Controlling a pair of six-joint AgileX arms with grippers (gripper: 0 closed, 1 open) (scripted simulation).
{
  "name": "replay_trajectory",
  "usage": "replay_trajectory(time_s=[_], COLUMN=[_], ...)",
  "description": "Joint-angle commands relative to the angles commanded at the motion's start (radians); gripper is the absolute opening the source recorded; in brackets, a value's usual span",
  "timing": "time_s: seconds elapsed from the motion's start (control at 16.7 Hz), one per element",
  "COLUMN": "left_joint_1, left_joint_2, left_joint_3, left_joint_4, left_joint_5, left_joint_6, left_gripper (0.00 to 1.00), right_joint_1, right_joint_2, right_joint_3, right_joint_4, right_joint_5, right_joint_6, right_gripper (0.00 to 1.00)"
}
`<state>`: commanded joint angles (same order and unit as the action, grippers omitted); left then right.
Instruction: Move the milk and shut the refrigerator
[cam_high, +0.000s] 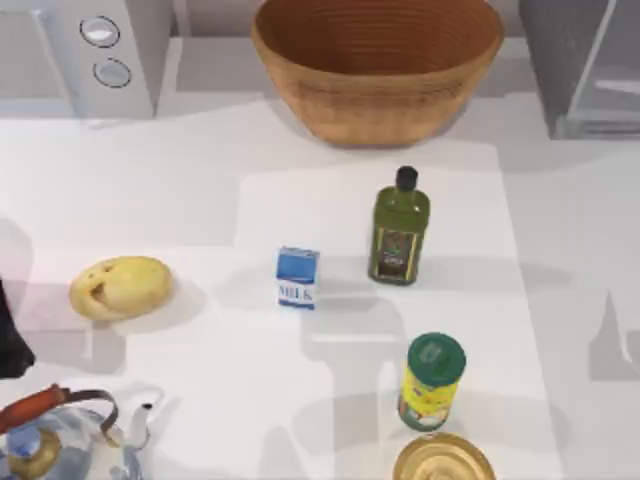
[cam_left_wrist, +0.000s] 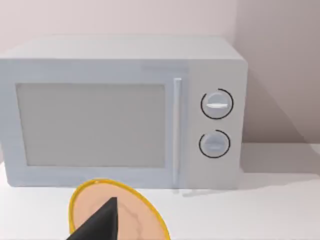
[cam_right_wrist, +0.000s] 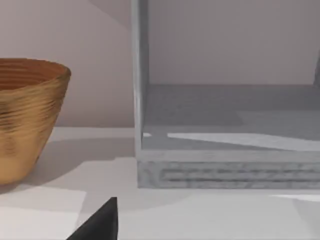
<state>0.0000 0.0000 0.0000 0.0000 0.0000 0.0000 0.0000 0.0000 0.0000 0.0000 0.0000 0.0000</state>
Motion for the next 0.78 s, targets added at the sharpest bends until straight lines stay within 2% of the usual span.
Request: replay_trajectory(time_s=[0.18,0.36,0.48,0.78], left_joint_1=[0.0,0.0,0.0,0.0], left_joint_2=[0.0,0.0,0.0,0.0], left_joint_3=[0.0,0.0,0.0,0.0], left_joint_4=[0.0,0.0,0.0,0.0], left_joint_5=[0.0,0.0,0.0,0.0], left_joint_6=[0.0,0.0,0.0,0.0], left_gripper=[1.0,1.0,1.0,1.0], right_joint_1=[0.014,0.114,0.233,0.608], right_joint_2=[0.014,0.111,0.214,0.505], right_joint_3=[0.0,0.004,0.007,0.016], right_joint_4=[0.014,0.108,0.206,0.48], right_joint_5=[0.014,0.114,0.233,0.611], right_joint_6=[0.0,0.003,0.005,0.012], right_gripper=[1.0,1.0,1.0,1.0])
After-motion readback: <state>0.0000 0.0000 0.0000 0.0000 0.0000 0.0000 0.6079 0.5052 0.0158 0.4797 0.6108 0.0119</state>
